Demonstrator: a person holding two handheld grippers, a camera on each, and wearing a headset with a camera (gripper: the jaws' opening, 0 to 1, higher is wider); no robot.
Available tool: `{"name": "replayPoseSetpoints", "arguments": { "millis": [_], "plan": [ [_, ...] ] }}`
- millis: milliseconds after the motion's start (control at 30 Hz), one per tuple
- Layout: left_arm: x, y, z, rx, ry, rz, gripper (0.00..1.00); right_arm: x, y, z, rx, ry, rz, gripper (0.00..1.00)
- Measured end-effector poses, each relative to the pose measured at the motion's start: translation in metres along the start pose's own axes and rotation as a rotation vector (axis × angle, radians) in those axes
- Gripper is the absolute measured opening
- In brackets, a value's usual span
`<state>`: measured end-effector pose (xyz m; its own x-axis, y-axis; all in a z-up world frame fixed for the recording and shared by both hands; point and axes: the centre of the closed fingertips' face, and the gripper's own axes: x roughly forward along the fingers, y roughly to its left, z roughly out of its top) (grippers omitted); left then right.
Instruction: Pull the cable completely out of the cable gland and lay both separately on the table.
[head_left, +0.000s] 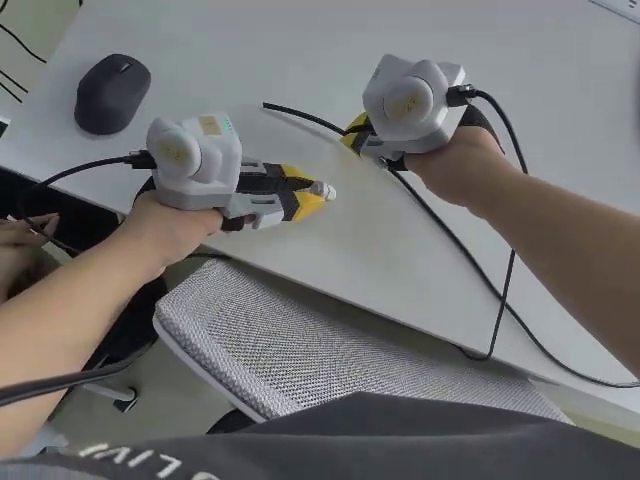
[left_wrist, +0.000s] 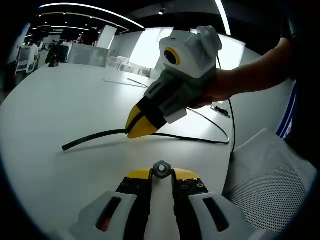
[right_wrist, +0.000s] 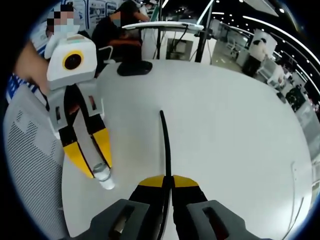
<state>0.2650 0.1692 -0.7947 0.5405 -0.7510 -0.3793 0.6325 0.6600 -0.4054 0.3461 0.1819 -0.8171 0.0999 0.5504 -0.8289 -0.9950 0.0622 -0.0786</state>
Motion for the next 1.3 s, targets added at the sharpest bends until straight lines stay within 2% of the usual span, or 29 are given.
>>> {"name": "replayPoseSetpoints", "arguments": {
  "millis": [200,600,833,933,1300],
  "plan": [
    [0.002,0.001,-0.004,0.001,0.009,-0.004,0.16,0.001,0.002,-0.002,0.009,0.0,0.003,0.0],
    [-0.001,0.01,-0.003,0.009,0.011,0.01,0.16,0.001,0.006,-0.003,0.015,0.008,0.005,0.0],
    [-0.001,0.011,-0.005,0.063,0.041,0.015,0.16,0.0,0.007,-0.002,0.018,0.004,0.009,0.0],
    [0.0,0.009,-0.009,0.099,0.072,0.017,0.16,0.0,0.007,-0.002,0.018,0.005,0.009,0.0],
    [0.001,0.01,-0.013,0.125,0.092,0.026,0.16,0.0,0.008,-0.002,0.007,0.01,0.008,0.0]
  ]
}}
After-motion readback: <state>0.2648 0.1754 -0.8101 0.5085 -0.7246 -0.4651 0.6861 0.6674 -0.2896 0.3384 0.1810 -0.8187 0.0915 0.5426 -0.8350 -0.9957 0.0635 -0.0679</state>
